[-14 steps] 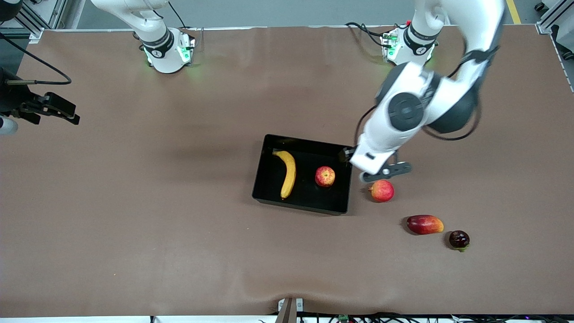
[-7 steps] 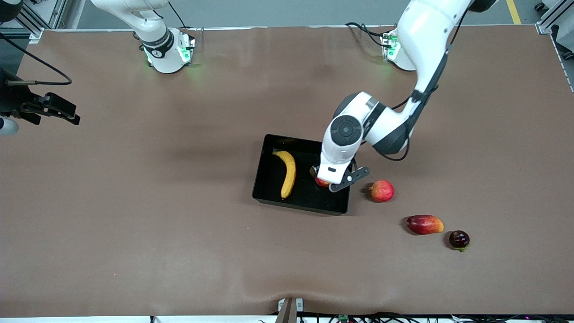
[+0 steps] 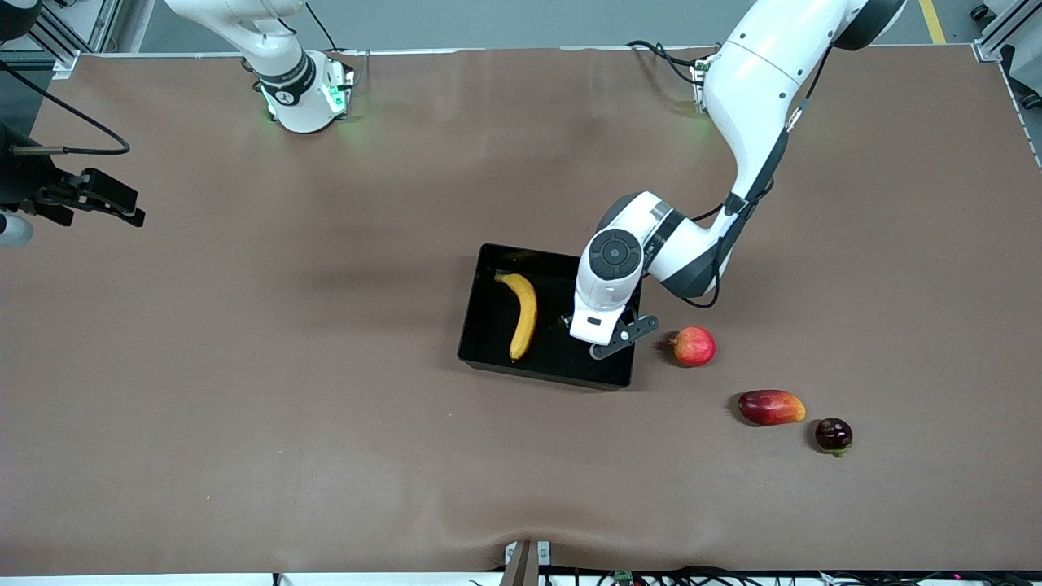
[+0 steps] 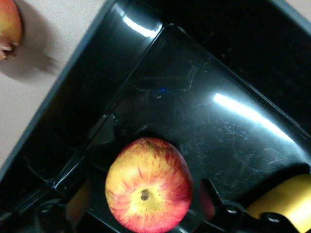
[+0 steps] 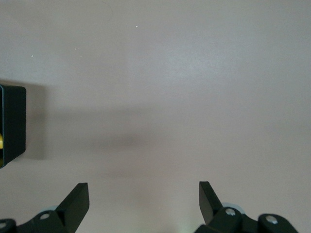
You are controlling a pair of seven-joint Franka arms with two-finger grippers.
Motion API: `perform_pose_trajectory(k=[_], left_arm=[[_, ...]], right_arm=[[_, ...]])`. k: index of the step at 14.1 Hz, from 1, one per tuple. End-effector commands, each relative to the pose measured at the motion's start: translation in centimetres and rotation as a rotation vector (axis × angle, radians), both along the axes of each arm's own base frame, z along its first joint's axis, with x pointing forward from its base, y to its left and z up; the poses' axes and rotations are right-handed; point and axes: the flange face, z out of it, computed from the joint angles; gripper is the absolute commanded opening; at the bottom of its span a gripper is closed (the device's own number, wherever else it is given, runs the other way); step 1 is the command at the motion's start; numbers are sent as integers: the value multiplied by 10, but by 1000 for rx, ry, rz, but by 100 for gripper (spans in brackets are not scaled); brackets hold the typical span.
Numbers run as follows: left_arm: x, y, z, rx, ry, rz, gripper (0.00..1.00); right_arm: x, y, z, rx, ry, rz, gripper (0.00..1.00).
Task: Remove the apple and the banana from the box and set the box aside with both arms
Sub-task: 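Grasp the red apple in the tray with the left gripper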
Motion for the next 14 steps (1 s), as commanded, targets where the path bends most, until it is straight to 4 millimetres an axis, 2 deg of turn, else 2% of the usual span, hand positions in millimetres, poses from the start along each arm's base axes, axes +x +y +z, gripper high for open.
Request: perform_pose_trajectory(k=[1,2,4,6,7,10,12,14], left_arm=[[1,-6,3,0,-30,8,23],[2,-7,7,-4,-36,-3,0],[7,-5,28,-10,-60,-8,0],[13,3,77,-8,-93,-32,0],[17,10,109,-8,-120,-63,0],[37,65,186,-4,-166,-91,0],[49,108,213,17,-160,-134,0],[63,159,228,44,-139,-177,0]], right_arm=[[1,1,1,-5,-5,-5,100],[2,1,1,-4,-10,-5,100],[3,1,0,-4,-8,-5,100],[3,-2,-1,-4,-7,-9,100],[2,-2,-2,-3,-5,-11,100],[2,-3,-2,-2,-5,-11,100],[2,0,-2,-1,-5,-8,100],[2,2,-1,-1,-7,-5,100]])
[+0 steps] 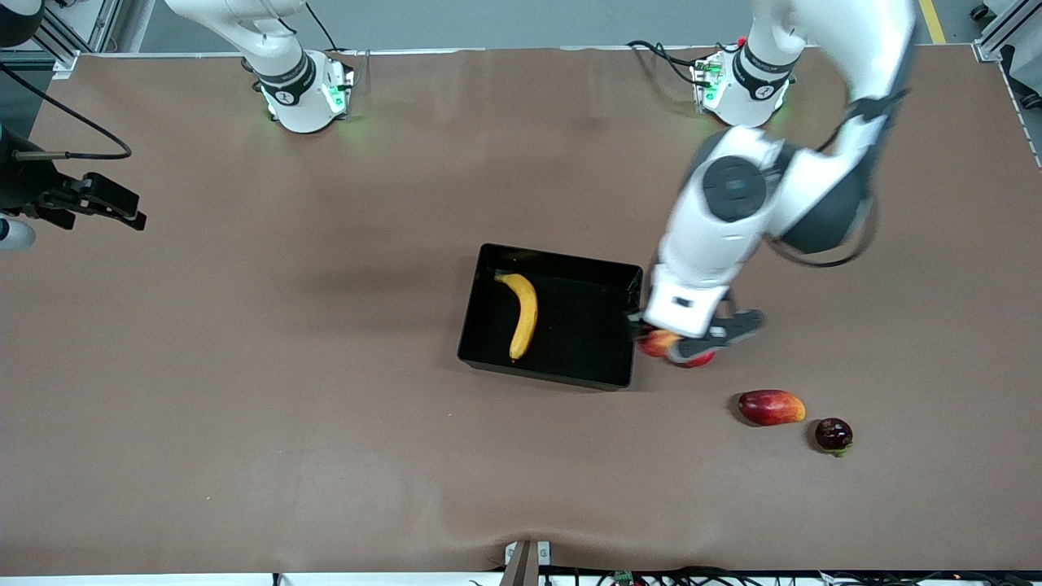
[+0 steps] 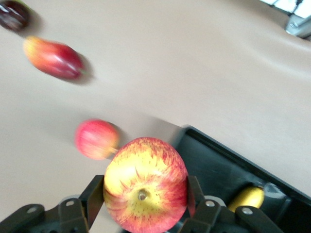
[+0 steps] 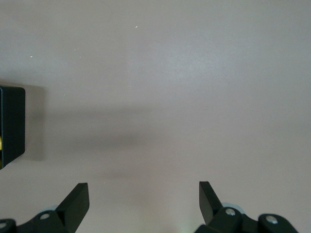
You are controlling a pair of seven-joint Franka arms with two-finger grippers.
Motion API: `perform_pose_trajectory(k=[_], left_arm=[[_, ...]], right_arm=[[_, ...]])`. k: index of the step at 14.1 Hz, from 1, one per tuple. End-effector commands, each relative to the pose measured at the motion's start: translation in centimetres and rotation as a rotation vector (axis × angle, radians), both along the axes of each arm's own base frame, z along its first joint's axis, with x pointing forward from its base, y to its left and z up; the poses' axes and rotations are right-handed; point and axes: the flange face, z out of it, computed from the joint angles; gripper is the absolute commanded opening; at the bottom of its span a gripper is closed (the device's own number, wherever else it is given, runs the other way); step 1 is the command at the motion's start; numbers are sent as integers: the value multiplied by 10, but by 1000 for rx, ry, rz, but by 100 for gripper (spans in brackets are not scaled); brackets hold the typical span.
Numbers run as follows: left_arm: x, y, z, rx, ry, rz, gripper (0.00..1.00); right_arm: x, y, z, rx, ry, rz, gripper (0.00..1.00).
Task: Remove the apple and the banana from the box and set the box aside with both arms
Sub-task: 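Carry the apple out of the tray and lower it beside the mango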
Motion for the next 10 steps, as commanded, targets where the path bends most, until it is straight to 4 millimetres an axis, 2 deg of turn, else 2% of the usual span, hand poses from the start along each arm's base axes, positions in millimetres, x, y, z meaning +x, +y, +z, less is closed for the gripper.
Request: perform_pose_trajectory(k=[1,3,4,6,10], left_arm=[[12,67,8,40,36,-57,0],[25,121,-2,57,71,-83,0],[29,150,-19,64,110,-78,0],[39,195,-56,66,166,-41,0],[54,270,-119,54,221,37,0]], right_arm=[[0,2,3,-1,-8,-5,100],[0,3,2,1,-5,-3,100],[0,3,2,1,-5,-3,100],[0,3,3,1,-8,-3,100],[0,3,2,1,-7,-3,100]])
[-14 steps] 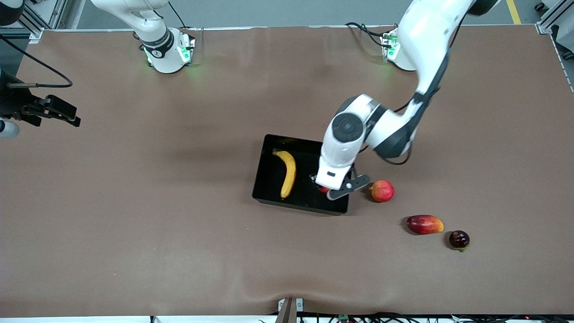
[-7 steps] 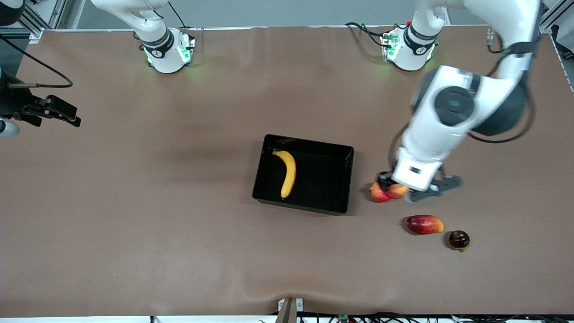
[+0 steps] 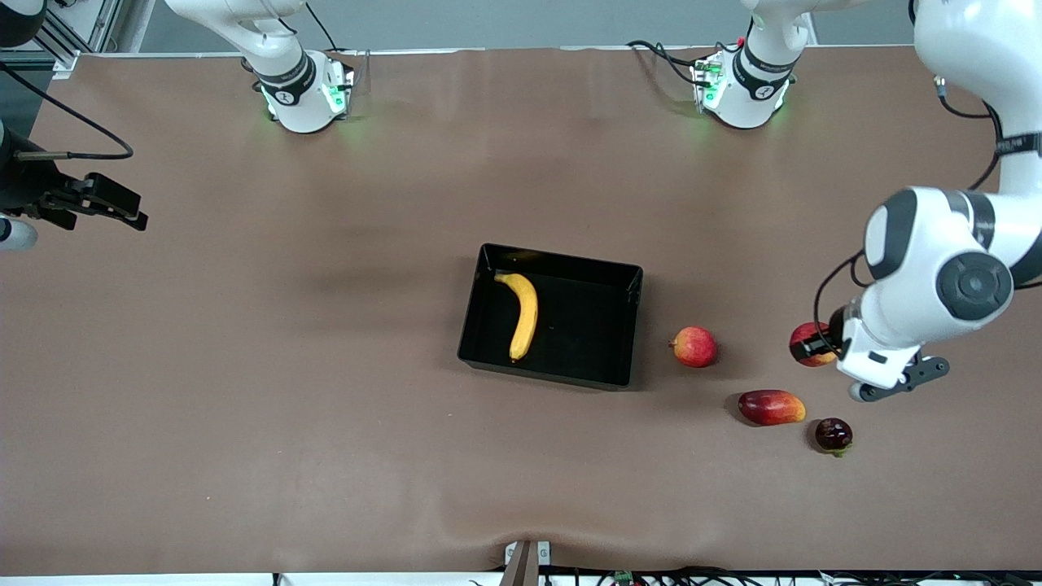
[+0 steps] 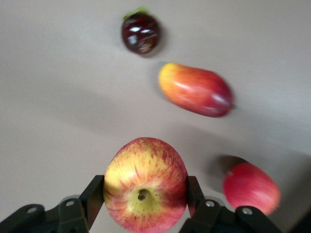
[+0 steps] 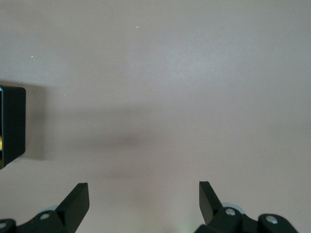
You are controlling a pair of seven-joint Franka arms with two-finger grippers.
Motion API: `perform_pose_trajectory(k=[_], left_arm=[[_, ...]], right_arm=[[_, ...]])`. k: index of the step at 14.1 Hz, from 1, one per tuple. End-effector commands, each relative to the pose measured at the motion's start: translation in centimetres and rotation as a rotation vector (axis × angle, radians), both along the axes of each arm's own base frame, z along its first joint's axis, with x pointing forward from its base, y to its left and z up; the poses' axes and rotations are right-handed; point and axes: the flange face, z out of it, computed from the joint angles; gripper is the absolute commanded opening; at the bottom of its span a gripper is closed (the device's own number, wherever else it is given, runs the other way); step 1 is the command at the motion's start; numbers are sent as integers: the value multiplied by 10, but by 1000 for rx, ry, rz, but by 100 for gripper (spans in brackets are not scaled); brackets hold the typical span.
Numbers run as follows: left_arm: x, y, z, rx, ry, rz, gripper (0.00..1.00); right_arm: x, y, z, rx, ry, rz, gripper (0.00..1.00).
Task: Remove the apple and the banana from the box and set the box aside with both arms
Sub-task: 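Carry the apple out of the tray and lower it beside the mango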
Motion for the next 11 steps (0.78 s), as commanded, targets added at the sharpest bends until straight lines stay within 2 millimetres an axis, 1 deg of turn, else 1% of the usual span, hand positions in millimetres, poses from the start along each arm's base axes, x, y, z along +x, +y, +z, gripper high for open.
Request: perform_pose_trajectory(k=[1,2,5,6,8,9,10,11], left_arm=[[11,43,-37,6,-4,-2,0],[14,60,-50,-5,-7,-21,0],[15,101,-90,-38,-6,-73,0],[15,108,-102,-45,-2,-78,0],[15,107,-109,-53,-2,-76,0],[14,104,-114,-61,4,-67,16],[13,101,-121,-64,15,-68,56],[13,99,-120,-63,15,-69,100]], right_arm=[[1,2,0,2,-3,-5,100],[3,3,-3,2,-4,-4,100],[6,6,-8,2,4,2,100],[6,5,-8,3,4,1,100],[7,6,-9,3,1,2,100],[8,6,-10,3,2,2,100],[8,8,-11,3,4,5,100],[9,9,-11,3,2,7,100]])
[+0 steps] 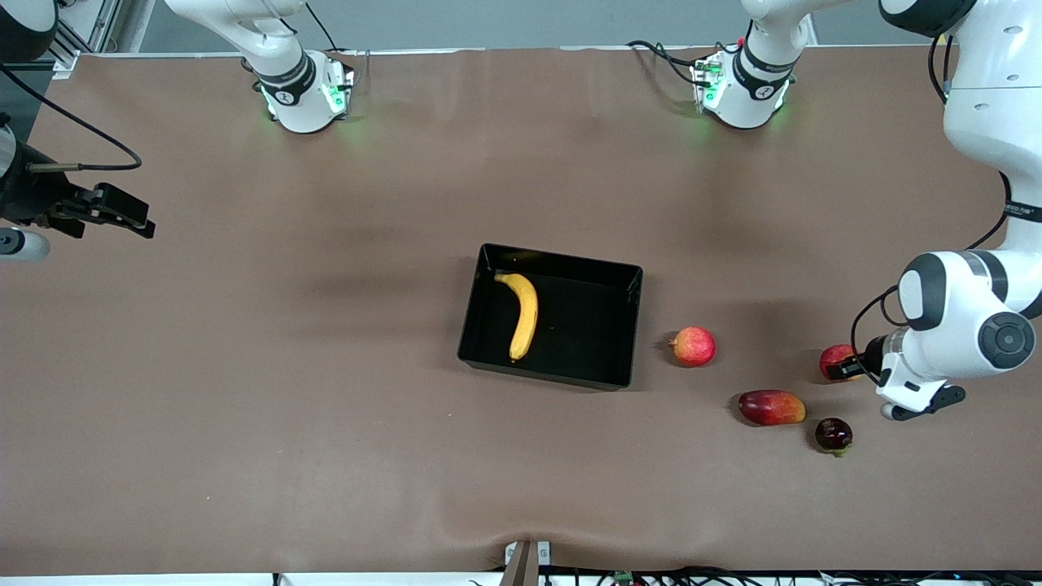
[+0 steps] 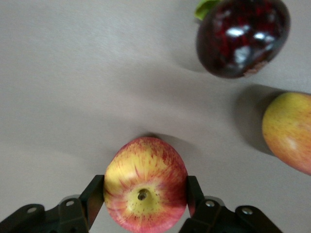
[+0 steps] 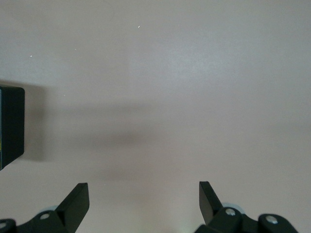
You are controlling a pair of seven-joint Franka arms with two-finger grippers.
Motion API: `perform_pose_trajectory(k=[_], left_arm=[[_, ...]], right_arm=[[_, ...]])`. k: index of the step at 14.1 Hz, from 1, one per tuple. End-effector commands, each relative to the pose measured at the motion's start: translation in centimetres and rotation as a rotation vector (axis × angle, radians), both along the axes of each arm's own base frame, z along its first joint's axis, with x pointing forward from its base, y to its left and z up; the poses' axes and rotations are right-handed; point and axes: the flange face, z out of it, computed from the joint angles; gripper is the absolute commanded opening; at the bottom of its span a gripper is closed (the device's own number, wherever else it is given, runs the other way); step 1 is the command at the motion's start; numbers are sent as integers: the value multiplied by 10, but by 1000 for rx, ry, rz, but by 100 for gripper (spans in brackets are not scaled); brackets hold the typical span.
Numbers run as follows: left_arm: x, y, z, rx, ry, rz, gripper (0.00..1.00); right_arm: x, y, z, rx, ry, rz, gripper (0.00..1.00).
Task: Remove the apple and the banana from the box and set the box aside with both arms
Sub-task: 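Carry the apple out of the tray and lower it beside the mango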
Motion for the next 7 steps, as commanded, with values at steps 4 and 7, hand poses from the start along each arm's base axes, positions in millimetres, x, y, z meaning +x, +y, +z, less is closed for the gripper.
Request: perform_pose_trajectory(k=[4,7], left_arm=[[3,-18,42,5,-1,-12,100],[-5,-72,99,-24,28,-84,100]], right_arm=[[5,6,-5,3,-3,2,100],[7,6,-8,2,0,2,100]])
